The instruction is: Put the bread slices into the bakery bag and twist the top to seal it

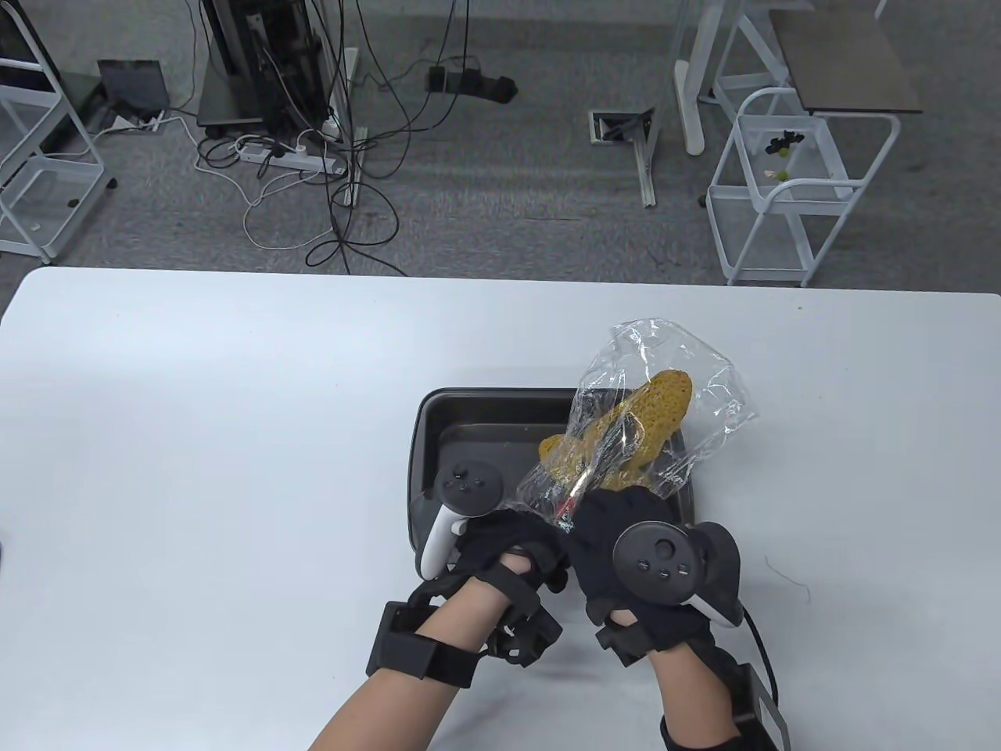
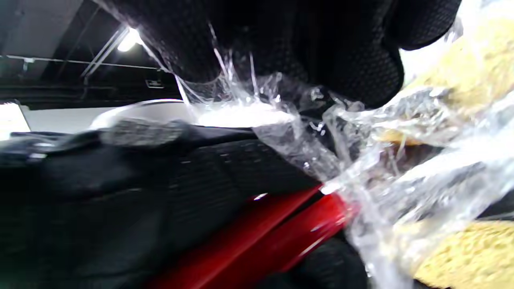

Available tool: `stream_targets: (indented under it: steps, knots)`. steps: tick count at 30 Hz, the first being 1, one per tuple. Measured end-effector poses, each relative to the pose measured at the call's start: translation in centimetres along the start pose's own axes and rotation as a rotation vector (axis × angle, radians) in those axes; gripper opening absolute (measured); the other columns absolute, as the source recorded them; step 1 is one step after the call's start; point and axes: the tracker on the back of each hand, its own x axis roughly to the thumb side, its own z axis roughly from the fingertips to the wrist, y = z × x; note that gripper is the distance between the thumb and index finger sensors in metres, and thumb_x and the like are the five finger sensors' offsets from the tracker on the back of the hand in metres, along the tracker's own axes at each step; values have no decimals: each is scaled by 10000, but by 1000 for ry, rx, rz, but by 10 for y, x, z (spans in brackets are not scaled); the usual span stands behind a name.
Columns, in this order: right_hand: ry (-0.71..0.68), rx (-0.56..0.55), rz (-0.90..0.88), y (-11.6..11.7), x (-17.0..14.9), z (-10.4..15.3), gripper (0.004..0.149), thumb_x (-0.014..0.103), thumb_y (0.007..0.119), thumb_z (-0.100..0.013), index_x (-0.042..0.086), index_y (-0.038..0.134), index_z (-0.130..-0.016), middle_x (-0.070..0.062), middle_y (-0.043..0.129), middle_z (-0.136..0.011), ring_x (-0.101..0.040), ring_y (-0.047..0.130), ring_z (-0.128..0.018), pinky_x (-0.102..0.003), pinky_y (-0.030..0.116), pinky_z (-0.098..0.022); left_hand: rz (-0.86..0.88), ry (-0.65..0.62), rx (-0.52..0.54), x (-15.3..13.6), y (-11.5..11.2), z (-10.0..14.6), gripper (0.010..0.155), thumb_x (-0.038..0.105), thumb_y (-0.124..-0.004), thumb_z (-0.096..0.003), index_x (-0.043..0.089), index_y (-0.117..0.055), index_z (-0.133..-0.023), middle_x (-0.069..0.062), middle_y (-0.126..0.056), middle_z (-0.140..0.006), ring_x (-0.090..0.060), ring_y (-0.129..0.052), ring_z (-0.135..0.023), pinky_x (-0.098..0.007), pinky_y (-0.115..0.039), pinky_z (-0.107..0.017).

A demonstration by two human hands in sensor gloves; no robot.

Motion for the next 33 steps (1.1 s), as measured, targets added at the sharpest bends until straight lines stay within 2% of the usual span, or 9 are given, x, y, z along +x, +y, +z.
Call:
stream_targets:
  steps: [4, 8, 11, 15, 23, 33]
  knots:
    - [-29, 94, -94, 2, -2, -2, 411, 283, 861, -443, -114, 954, -495, -287, 990, -714, -518, 933, -582, -707, 616, -593, 8, 20, -11, -2, -1, -4, 835, 715, -781, -490, 77, -730, -1027, -62, -1000, -728, -112, -1092, -394, -354, -835, -653]
    - [-26, 119, -105, 2, -3, -3, 412, 284, 860, -443, -114, 955, -491, -292, 990, -707, -517, 936, -575, -706, 618, -592, -15, 29, -33, -2, -3, -5, 868, 723, -768, -488, 50, -710, -1033, -69, -982, -741, -117, -1086, -409, -353, -820, -664]
    - [7, 81, -99, 0, -7, -2, 412, 289, 857, -445, -109, 955, -494, -285, 995, -701, -517, 937, -567, -706, 620, -587, -54, 25, -95, 0, -5, -6, 946, 752, -723, -483, 5, -639, -1057, -96, -928, -794, -142, -1064, -469, -376, -776, -696]
    - [64, 60, -62, -4, -13, 0, 413, 290, 853, -452, -107, 953, -508, -285, 985, -721, -527, 924, -593, -715, 600, -594, 5, 30, -203, -4, -6, -5, 956, 738, -683, -512, -21, -554, -1080, -120, -861, -860, -171, -1045, -528, -403, -736, -725]
    - [142, -18, 29, -9, -34, 0, 412, 284, 852, -451, -110, 956, -514, -301, 987, -741, -532, 918, -625, -723, 586, -600, -125, 1, -196, 3, 7, 14, 931, 732, -698, -504, -2, -579, -1065, -156, -899, -836, -195, -1068, -479, -453, -779, -669]
    - [178, -48, 46, -13, -45, 2, 414, 285, 850, -452, -110, 957, -517, -291, 985, -748, -535, 914, -630, -725, 579, -603, -245, 25, -172, -2, 24, 45, 927, 729, -706, -497, -1, -592, -1056, -180, -925, -813, -210, -1080, -452, -473, -801, -637]
